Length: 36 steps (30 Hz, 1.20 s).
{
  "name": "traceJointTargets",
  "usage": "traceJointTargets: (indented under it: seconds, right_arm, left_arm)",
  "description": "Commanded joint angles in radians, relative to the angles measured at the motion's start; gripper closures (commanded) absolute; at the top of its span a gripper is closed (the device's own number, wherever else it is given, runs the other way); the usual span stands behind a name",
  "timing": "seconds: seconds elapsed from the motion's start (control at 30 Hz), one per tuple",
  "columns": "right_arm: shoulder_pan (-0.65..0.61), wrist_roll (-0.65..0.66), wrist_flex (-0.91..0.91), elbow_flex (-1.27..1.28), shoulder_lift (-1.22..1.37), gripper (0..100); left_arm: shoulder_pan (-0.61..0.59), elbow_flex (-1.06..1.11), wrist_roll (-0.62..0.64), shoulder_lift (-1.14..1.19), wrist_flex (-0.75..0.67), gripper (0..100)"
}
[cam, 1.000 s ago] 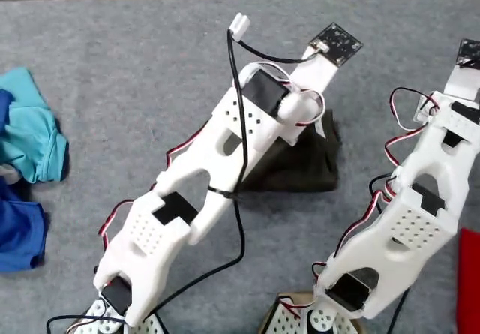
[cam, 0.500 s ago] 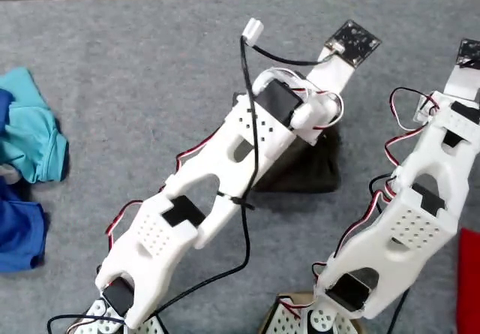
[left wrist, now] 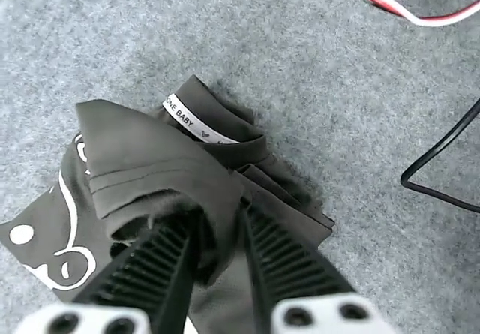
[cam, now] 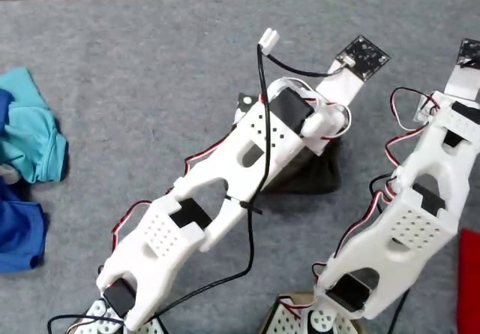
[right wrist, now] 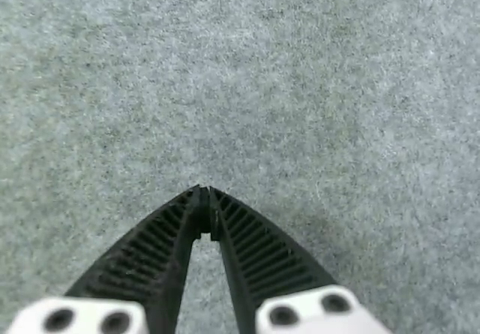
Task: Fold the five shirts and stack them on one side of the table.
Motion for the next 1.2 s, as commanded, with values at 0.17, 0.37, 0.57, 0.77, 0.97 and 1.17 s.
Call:
traceJointTargets:
  seconds: [0.17,0.37,0.57,0.77,0.97,1.17]
  right_arm:
    - [-0.031,0.077,0.055,-0.062,-0.007,99.2]
    - [-0.077,0.155,0.146,-0.090,-0.018,99.2]
    - [-0.185,0.322,0.347,-0.130,-0.116,99.2]
    - [-0.352,0.471,0.560,-0.162,-0.234,99.2]
    - [-0.490,0.552,0.723,-0.162,-0.314,99.2]
    - [-0.593,0.626,0.798,-0.156,-0.305,99.2]
  left_arm:
    - [-0.061,-0.048,0.101,-0.022,-0.023,73]
    - [-0.190,-0.046,0.101,-0.048,-0.021,74]
    - [-0.315,-0.020,0.101,0.042,-0.023,89]
    - [-0.336,-0.025,0.100,0.226,-0.060,97]
    - [-0.359,-0.026,0.100,0.341,-0.126,98]
    - [-0.394,-0.026,0.100,0.355,-0.160,98]
